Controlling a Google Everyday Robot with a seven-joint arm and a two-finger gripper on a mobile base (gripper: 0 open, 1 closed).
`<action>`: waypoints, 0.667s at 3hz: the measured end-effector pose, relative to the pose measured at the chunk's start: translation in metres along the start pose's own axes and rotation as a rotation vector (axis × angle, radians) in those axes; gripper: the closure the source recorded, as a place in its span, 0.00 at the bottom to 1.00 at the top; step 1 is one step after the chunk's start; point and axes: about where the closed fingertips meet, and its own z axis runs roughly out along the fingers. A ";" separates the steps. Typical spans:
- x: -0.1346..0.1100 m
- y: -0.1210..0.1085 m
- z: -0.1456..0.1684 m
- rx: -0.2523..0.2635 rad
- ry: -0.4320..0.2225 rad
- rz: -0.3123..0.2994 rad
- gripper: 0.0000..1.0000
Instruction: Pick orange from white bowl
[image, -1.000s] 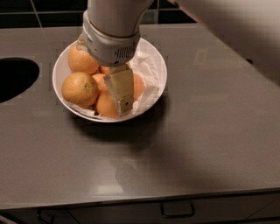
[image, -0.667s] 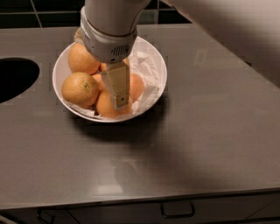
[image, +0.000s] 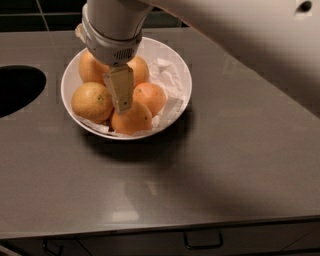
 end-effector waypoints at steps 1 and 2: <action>-0.002 -0.008 0.013 -0.028 -0.018 -0.018 0.00; -0.014 -0.016 0.024 -0.083 -0.061 -0.066 0.00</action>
Offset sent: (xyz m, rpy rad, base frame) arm 0.0170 0.0445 -0.0146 -0.0541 0.1308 0.1805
